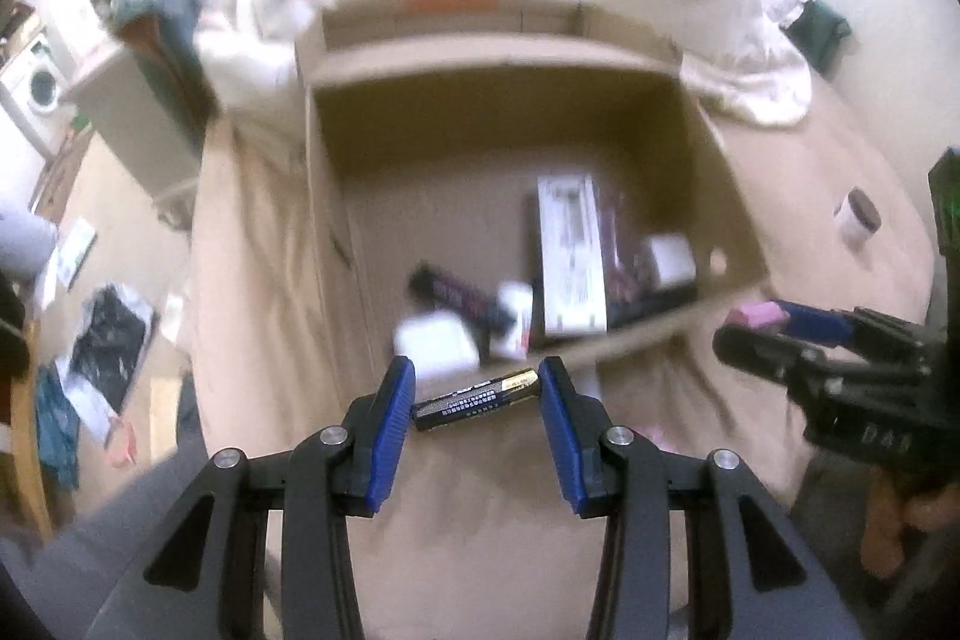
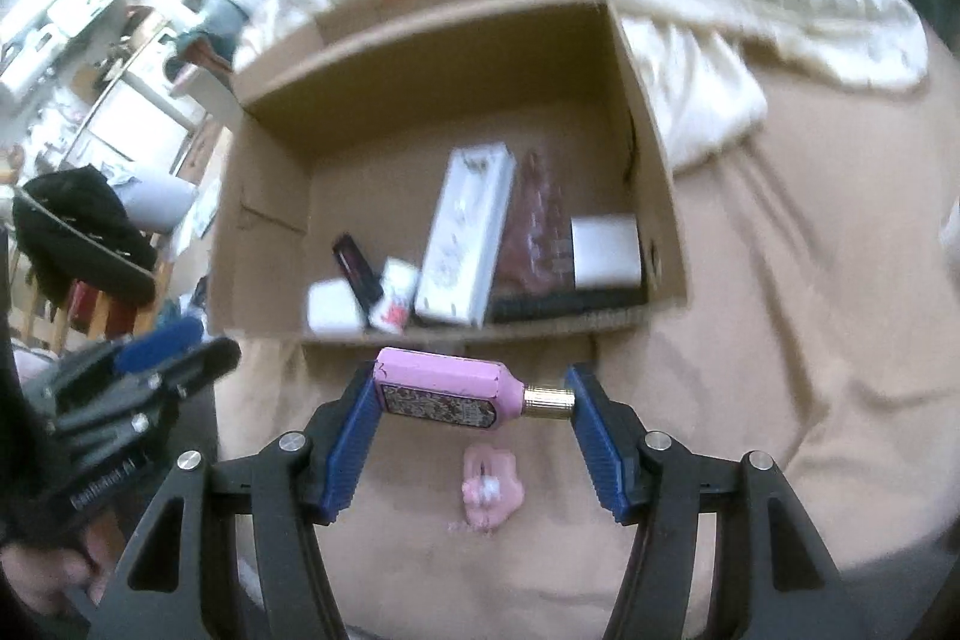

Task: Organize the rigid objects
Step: 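Carry the battery and lip gloss into the box and open both tools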

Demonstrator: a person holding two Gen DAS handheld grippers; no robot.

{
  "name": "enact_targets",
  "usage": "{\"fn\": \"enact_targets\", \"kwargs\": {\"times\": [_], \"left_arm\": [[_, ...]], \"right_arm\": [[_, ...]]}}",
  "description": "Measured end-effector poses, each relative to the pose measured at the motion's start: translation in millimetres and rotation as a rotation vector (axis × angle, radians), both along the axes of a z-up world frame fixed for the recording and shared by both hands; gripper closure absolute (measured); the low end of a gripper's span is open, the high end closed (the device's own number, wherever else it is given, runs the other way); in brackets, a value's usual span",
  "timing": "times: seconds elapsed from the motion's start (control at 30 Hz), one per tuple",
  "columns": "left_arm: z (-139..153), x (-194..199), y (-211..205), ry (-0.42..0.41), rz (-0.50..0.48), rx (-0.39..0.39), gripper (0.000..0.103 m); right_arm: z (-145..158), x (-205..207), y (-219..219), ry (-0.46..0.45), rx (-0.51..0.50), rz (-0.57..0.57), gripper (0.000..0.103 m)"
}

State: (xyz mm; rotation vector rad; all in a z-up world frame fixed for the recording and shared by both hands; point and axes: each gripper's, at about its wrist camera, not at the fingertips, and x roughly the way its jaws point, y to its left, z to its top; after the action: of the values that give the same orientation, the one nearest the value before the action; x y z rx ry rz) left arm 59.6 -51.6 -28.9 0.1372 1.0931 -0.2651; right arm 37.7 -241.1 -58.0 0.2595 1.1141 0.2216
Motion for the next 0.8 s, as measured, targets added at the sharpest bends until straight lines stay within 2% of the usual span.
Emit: {"fn": "enact_targets", "kwargs": {"times": [0.07, 0.13, 0.23, 0.3, 0.4, 0.5, 0.6, 0.8], "left_arm": [[8, 12, -1, -0.027, 0.003, -0.004, 0.064], [13, 25, 0, -0.044, 0.017, -0.04, 0.064], [8, 44, -1, -0.042, 0.041, -0.051, 0.064], [0, 55, -6, -0.047, 0.042, -0.03, 0.064], [-17, 61, -12, -0.062, 0.022, 0.008, 0.064], [-33, 59, -16, -0.069, -0.001, -0.017, 0.064], [-40, 58, -23, -0.069, -0.02, -0.037, 0.064], [-53, 60, -24, -0.053, -0.01, 0.005, 0.064]], "right_arm": [[3, 17, -1, -0.032, 0.004, 0.006, 0.038], [6, 27, -2, -0.068, 0.014, 0.013, 0.038], [-2, 43, -1, -0.116, 0.006, 0.014, 0.038], [-8, 48, -4, -0.128, 0.017, 0.005, 0.038], [-17, 50, -6, -0.106, 0.036, -0.012, 0.038], [-20, 53, -3, -0.108, 0.022, -0.005, 0.038], [-26, 56, 0, -0.094, 0.045, 0.003, 0.038], [-41, 60, -1, -0.024, 0.083, 0.0, 0.038]]}}
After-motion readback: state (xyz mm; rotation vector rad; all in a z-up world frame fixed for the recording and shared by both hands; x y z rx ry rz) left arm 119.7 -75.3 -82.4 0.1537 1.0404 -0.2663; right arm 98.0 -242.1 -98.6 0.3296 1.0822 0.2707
